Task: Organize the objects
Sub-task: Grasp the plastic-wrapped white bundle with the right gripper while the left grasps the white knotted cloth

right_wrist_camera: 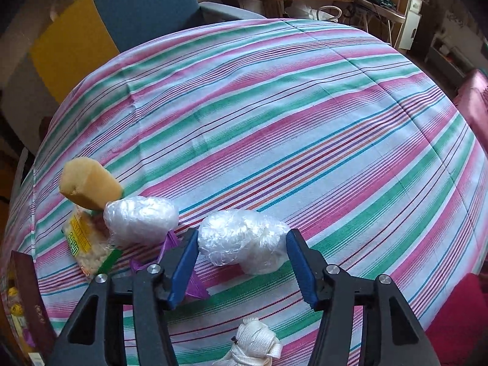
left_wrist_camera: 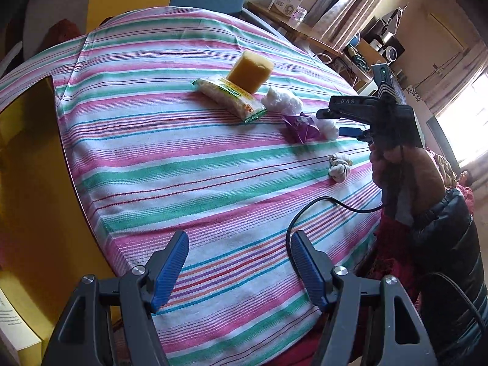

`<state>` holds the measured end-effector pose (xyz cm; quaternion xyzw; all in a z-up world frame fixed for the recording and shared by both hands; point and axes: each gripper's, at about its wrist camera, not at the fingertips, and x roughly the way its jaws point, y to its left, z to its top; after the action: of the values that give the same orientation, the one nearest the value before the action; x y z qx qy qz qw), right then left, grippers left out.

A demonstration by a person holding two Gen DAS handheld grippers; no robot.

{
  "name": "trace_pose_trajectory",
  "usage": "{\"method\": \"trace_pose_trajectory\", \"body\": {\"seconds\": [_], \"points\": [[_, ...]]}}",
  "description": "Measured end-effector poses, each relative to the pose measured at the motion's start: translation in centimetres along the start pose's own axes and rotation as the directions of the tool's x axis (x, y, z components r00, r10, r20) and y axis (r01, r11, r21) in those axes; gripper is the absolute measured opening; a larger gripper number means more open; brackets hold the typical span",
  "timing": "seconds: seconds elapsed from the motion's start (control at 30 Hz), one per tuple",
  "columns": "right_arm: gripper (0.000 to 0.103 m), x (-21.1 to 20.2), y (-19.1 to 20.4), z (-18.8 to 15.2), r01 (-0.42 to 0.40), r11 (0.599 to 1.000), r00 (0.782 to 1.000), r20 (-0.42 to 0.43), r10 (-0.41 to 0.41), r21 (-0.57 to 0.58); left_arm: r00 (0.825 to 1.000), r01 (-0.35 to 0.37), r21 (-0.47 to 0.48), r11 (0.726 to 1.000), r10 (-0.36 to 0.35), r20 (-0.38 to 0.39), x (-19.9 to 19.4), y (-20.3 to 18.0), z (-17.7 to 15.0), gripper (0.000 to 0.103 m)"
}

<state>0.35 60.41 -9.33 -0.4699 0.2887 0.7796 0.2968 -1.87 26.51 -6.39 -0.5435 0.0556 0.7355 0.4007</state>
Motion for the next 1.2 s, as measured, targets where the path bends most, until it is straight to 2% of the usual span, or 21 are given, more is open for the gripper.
{"method": "trace_pose_trajectory", "body": {"seconds": [0.1, 0.17, 0.23, 0.37, 0.47, 0.57, 0.7, 0.8, 0.9, 1.07, 1.2], "points": [[0.065, 0.4, -0.5, 0.2, -0.015, 1.000, 1.000, -0.023, 0.016, 0.019, 1.000, -0.005, 0.008, 1.000, 0.005, 0.000, 0.0, -0.3, 0.0, 0.070], [0.065, 0.4, -0.5, 0.2, -0.015, 1.000, 1.000, -0.023, 0.016, 0.022, 1.000, -0.006, 0.015, 1.000, 0.006, 0.005, -0.2, -0.5, 0.1, 0.070], [0.061, 0.3, -0.2, 0.1, -0.004, 1.000, 1.000, -0.019, 0.004, 0.003, 1.000, -0.010, 0.025, 1.000, 0.010, 0.011, -0.3, -0.8, 0.3, 0.070], [0.047, -0.7, 0.2, -0.1, -0.004, 1.000, 1.000, 0.010, 0.004, -0.017, 1.000, -0.018, 0.043, 0.999, 0.017, 0.026, -0.6, -1.1, 1.3, 0.070], [0.046, -2.7, -1.0, -0.3, -0.024, 0.999, 0.996, 0.082, 0.021, 0.036, 0.999, -0.023, 0.068, 0.997, 0.020, 0.039, -0.5, -1.7, 2.4, 0.069], [0.046, -5.1, -2.3, -0.5, -0.060, 0.994, 0.982, 0.182, 0.042, 0.092, 0.999, 0.025, 0.106, 0.994, -0.029, 0.033, 0.3, -2.9, 3.8, 0.064], [0.046, -7.1, -3.5, -0.9, -0.094, 0.986, 0.964, 0.261, 0.055, 0.139, 0.996, 0.092, 0.195, 0.977, -0.091, -0.011, 2.9, -5.6, 5.2, 0.060], [0.046, -7.3, -4.3, -1.2, -0.125, 0.979, 0.963, 0.257, 0.080, 0.162, 0.985, 0.167, 0.206, 0.964, -0.156, -0.069, 5.4, -7.0, 6.1, 0.051], [0.046, -6.9, -5.0, -1.4, -0.135, 0.972, 0.967, 0.238, 0.086, 0.194, 0.972, 0.226, 0.259, 0.939, -0.200, -0.125, 7.8, -9.5, 6.8, 0.050], [0.046, -7.2, -5.3, -1.5, -0.144, 0.969, 0.963, 0.253, 0.091, 0.200, 0.966, 0.241, 0.324, 0.915, -0.193, -0.174, 12.0, -13.1, 7.6, 0.048], [0.046, -7.3, -6.6, -1.5, -0.175, 0.952, 0.958, 0.266, 0.106, 0.250, 0.962, 0.249, 0.345, 0.905, -0.189, -0.197, 14.2, -14.5, 8.0, 0.043]]}}
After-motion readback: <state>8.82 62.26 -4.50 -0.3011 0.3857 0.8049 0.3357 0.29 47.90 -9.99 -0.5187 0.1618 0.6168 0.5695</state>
